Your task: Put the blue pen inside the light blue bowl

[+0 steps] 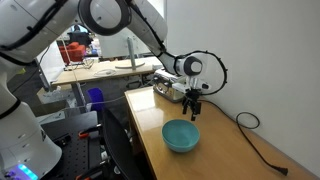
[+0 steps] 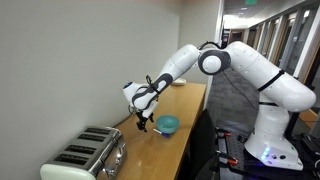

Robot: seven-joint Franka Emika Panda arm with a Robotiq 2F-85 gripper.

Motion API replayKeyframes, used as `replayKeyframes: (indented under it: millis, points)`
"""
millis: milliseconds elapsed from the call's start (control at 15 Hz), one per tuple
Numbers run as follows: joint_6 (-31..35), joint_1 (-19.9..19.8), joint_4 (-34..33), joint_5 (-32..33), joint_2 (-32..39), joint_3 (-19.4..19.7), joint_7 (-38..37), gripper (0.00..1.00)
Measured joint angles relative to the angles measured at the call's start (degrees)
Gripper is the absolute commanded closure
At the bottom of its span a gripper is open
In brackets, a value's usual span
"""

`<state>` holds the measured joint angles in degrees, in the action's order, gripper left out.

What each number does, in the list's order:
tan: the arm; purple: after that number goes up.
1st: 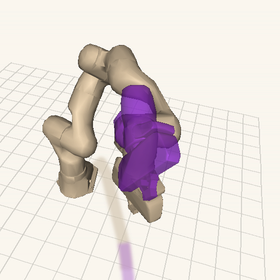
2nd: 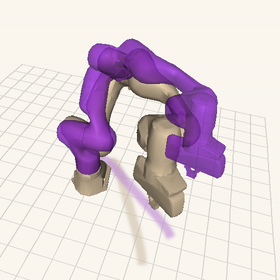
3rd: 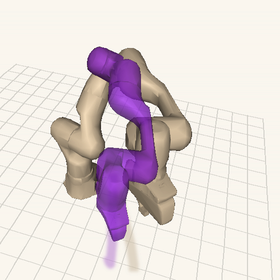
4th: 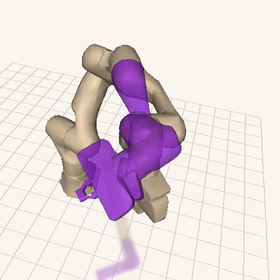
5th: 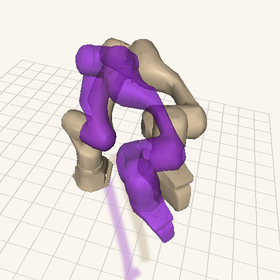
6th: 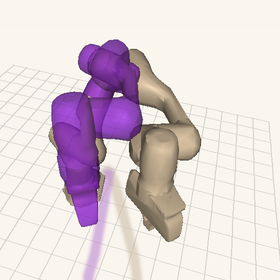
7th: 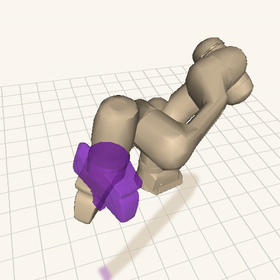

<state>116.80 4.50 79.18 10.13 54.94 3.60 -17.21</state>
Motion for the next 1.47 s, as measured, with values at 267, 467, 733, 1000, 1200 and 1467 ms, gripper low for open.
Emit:
replayKeyframes:
  millis: [267, 467, 733, 1000, 1200, 1467]
  points:
    - [0.00, -1.71, -3.01, -1.67, 2.58, 0.24, 0.26, 0.00]
    - [0.04, -3.49, -4.02, -5.04, 3.23, -0.04, 1.76, 0.00]
    - [0.58, -4.86, -4.28, -7.74, 3.26, -0.12, 2.45, 0.00]
    - [0.94, -5.22, -4.28, -8.95, 3.26, -0.14, 2.51, 0.00]
    - [2.26, -5.17, -4.28, -8.96, 3.25, -0.17, 3.66, 0.00]
    - [2.51, -4.87, -4.67, -8.76, 3.12, -0.17, 4.92, 0.00]
